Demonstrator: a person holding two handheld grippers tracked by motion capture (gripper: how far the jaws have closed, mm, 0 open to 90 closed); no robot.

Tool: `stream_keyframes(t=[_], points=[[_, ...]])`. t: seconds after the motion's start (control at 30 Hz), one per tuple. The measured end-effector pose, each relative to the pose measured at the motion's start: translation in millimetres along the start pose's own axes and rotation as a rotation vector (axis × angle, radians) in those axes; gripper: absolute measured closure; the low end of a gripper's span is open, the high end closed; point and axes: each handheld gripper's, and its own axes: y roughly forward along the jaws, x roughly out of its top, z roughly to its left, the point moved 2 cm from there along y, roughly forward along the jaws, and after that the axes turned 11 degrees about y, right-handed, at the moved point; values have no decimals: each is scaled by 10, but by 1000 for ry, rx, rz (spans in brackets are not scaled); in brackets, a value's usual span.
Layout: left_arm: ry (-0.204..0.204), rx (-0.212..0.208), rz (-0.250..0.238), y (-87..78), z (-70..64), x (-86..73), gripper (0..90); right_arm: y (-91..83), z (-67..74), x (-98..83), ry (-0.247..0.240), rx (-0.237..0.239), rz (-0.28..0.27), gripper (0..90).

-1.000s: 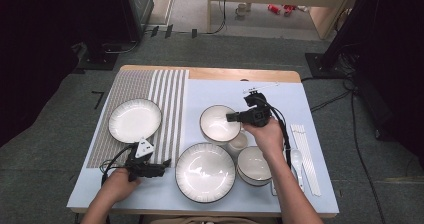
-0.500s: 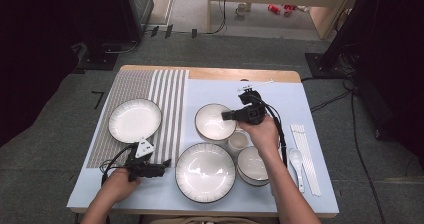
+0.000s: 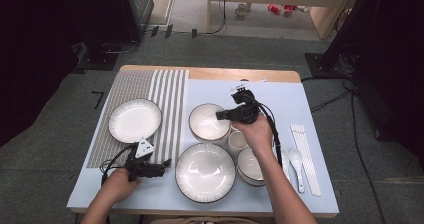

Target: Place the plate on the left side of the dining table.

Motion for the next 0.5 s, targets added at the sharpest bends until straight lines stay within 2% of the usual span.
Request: stream_keyframes(t=[0.5], points=[[-3, 1, -3, 2, -3, 1, 147, 87, 62, 80, 9, 2, 13, 830]])
